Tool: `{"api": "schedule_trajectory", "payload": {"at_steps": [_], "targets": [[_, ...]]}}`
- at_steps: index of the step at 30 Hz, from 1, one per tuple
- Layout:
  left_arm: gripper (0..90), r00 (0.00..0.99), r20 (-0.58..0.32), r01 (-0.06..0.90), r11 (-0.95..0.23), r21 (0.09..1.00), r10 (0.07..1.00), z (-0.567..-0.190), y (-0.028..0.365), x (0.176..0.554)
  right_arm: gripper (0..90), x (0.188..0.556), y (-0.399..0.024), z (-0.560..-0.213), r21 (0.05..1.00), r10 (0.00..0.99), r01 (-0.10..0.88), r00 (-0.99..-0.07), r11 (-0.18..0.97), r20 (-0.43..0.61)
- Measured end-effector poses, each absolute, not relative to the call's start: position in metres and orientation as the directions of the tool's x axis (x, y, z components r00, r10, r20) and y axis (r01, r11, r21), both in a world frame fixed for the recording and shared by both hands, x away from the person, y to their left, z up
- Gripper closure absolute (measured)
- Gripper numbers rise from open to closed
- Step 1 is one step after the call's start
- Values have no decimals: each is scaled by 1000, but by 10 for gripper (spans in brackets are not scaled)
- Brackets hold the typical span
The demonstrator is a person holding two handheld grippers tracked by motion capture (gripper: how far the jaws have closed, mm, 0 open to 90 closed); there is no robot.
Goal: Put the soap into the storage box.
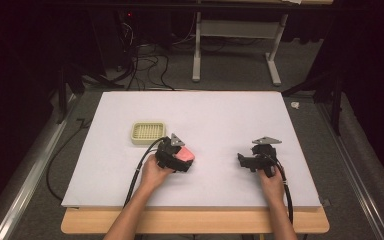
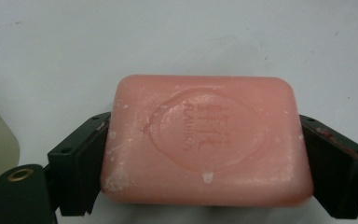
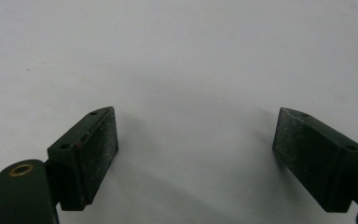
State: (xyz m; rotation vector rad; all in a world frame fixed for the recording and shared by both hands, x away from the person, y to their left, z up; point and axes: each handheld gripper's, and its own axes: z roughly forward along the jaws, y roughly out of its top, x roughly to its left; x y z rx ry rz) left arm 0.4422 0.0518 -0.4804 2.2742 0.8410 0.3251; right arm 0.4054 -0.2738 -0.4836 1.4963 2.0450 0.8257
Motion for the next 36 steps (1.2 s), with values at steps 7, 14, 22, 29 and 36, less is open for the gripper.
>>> {"api": "schedule_trajectory", "payload": {"at_steps": [7, 14, 22, 29, 36], "targets": [[136, 758, -3, 484, -560, 673, 652, -480, 52, 442, 146, 405, -274, -484, 707, 956, 672, -293, 223, -23], [137, 757, 10, 473, -559, 681, 654, -476, 52, 439, 146, 405, -274, -484, 706, 956, 672, -292, 223, -23], [137, 756, 16, 462, -551, 695, 655, -467, 55, 433, 146, 405, -274, -484, 706, 956, 672, -293, 223, -23], [137, 758, 19, 446, -539, 714, 652, -456, 59, 425, 146, 405, -274, -484, 706, 956, 672, -292, 223, -23], [136, 757, 18, 436, -525, 731, 653, -448, 65, 419, 146, 405, -274, -484, 706, 956, 672, -293, 223, -23]]}}
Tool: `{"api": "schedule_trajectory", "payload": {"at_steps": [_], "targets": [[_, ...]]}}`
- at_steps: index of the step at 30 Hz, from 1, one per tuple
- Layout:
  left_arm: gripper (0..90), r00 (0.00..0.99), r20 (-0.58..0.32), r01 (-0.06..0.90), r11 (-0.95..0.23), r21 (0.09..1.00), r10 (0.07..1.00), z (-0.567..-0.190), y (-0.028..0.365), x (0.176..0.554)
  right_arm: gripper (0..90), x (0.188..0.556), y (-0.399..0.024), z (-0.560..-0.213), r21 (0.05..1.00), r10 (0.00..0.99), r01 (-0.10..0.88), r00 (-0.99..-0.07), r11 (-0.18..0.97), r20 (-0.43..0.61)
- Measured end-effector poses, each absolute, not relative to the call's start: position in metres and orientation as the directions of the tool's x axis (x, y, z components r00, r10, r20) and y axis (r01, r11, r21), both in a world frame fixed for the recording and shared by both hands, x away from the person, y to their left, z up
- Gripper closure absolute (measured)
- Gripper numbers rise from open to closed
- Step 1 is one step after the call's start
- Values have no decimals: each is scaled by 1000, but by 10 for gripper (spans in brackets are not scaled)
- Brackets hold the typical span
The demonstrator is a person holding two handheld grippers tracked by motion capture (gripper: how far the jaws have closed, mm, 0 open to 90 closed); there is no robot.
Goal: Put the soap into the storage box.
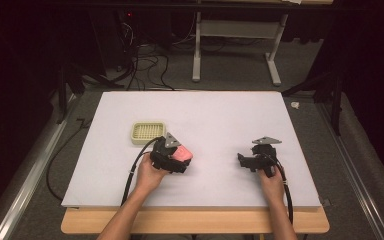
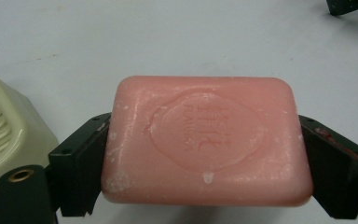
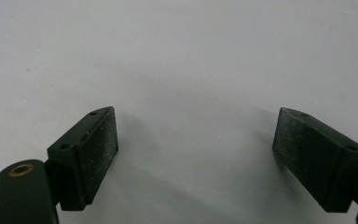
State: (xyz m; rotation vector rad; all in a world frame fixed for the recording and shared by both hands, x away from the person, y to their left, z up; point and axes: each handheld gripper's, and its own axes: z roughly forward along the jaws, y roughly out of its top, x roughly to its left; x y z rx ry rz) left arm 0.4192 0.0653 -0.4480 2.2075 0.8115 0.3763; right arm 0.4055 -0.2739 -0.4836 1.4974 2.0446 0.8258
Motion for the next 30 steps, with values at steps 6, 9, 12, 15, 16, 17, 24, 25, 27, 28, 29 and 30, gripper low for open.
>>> {"api": "schedule_trajectory", "payload": {"at_steps": [6, 9, 12, 15, 16, 17, 24, 25, 27, 28, 29, 30], "targets": [[136, 746, 18, 437, -510, 741, 666, -445, 73, 415, 146, 406, -274, -484, 706, 956, 672, -293, 222, -23], [136, 741, 5, 446, -498, 743, 672, -445, 78, 414, 146, 405, -274, -484, 706, 956, 672, -293, 223, -23], [136, 734, -6, 452, -482, 751, 679, -444, 82, 413, 146, 405, -274, -484, 706, 956, 672, -293, 222, -23], [136, 727, -13, 455, -468, 757, 686, -441, 86, 411, 146, 406, -274, -484, 706, 956, 672, -293, 223, -23], [137, 727, -13, 455, -468, 757, 686, -441, 86, 411, 146, 406, -274, -484, 706, 956, 672, -293, 223, -23], [136, 722, -17, 456, -458, 763, 691, -439, 89, 410, 146, 406, -274, -484, 706, 956, 672, -293, 223, -23], [137, 706, -22, 461, -435, 774, 708, -433, 99, 408, 146, 406, -274, -484, 706, 956, 672, -293, 222, -23], [137, 703, -24, 462, -431, 775, 710, -433, 101, 408, 146, 406, -274, -484, 706, 956, 672, -293, 223, -23], [137, 699, -26, 464, -425, 777, 715, -432, 104, 407, 146, 406, -274, -484, 706, 956, 672, -293, 222, -23], [137, 699, -26, 464, -425, 777, 715, -432, 104, 407, 146, 406, -274, -484, 706, 956, 672, -293, 222, -23], [137, 693, -28, 469, -421, 777, 721, -431, 108, 407, 146, 406, -274, -484, 706, 956, 672, -293, 223, -23], [136, 693, -28, 469, -421, 777, 721, -431, 108, 407, 146, 406, -274, -484, 706, 956, 672, -293, 222, -23]]}}
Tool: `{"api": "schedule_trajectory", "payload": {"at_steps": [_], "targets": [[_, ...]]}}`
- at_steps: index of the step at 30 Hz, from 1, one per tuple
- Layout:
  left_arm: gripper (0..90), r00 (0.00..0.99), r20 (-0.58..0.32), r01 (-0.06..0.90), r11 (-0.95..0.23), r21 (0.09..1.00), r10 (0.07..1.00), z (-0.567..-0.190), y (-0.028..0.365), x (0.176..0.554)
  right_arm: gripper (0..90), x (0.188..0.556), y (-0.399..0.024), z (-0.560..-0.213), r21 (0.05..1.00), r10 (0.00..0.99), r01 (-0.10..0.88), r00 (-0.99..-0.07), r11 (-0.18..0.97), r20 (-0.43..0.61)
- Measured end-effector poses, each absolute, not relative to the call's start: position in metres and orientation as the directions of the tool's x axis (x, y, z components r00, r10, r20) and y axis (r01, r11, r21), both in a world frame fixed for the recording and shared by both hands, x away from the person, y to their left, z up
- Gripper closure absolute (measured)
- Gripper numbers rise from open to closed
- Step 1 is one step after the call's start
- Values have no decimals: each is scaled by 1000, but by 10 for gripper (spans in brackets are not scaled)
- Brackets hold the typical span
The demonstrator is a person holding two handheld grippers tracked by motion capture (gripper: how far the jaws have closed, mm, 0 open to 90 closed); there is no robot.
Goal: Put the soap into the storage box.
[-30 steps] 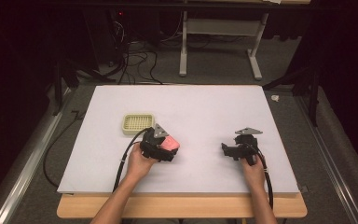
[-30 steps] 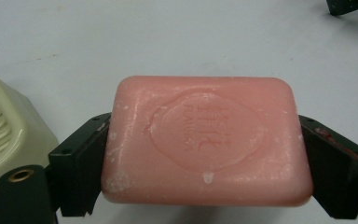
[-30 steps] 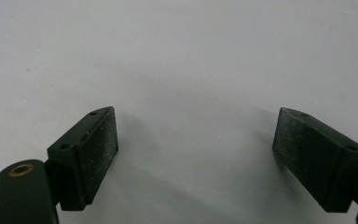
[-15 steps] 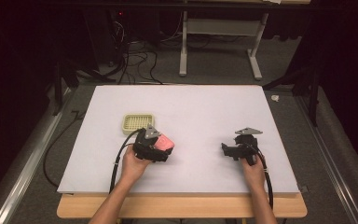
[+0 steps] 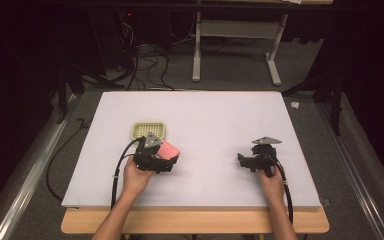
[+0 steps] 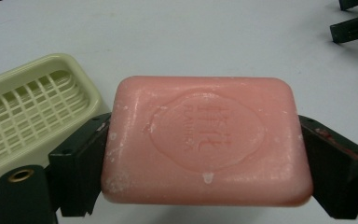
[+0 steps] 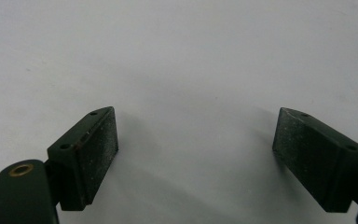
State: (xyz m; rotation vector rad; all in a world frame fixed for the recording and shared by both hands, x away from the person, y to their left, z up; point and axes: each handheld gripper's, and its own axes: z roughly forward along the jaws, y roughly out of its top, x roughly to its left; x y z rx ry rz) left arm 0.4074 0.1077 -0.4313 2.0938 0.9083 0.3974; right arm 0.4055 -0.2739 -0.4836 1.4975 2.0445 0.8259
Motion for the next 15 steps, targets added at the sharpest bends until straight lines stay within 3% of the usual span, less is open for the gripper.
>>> {"api": "schedule_trajectory", "payload": {"at_steps": [15], "targets": [[136, 646, -33, 502, -392, 771, 762, -427, 128, 411, 146, 406, -274, -484, 706, 956, 672, -293, 223, -23]]}}
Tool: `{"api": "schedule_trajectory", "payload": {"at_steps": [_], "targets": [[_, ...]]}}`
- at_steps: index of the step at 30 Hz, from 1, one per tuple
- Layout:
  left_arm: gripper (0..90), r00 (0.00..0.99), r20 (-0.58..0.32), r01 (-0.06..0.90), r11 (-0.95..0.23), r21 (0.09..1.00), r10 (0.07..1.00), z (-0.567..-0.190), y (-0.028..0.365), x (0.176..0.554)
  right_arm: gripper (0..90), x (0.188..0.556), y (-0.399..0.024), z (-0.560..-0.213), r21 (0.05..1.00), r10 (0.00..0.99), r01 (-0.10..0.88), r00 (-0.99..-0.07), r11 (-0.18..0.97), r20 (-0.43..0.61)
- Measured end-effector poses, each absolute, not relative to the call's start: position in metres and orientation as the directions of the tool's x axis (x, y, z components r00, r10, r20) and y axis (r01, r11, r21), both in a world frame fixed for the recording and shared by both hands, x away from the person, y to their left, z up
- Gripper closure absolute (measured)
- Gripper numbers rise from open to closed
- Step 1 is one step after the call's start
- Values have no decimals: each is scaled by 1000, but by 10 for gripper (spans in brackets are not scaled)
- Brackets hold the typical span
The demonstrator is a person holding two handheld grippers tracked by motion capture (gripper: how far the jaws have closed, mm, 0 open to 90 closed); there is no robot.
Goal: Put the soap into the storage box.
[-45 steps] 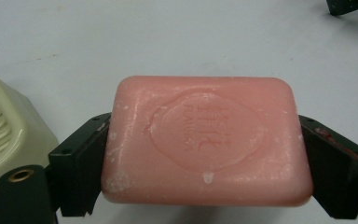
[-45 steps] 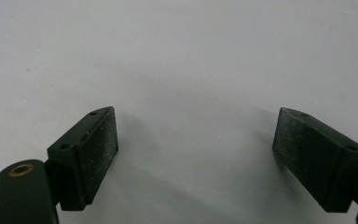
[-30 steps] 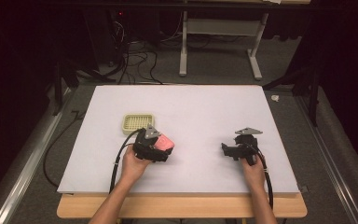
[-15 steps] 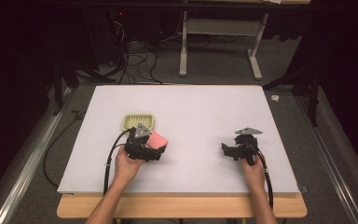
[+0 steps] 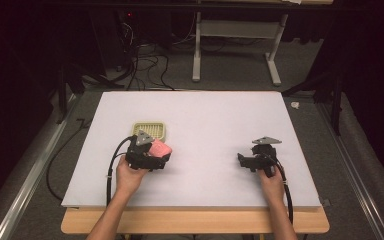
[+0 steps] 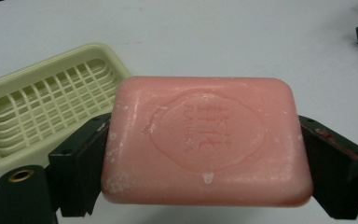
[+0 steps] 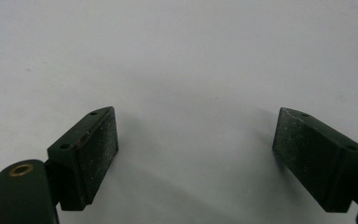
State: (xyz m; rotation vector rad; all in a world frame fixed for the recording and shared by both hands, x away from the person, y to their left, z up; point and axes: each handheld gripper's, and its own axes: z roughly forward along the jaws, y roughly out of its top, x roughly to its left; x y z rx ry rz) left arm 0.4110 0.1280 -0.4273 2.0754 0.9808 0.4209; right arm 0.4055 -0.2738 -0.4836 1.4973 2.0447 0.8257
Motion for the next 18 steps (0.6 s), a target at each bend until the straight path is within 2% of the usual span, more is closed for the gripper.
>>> {"api": "schedule_trajectory", "payload": {"at_steps": [8, 18], "targets": [[137, 624, -48, 522, -371, 768, 780, -427, 138, 416, 146, 406, -274, -484, 706, 956, 672, -293, 223, -23], [137, 548, -54, 562, -319, 764, 835, -427, 153, 424, 146, 406, -274, -484, 706, 956, 672, -293, 223, -23]]}}
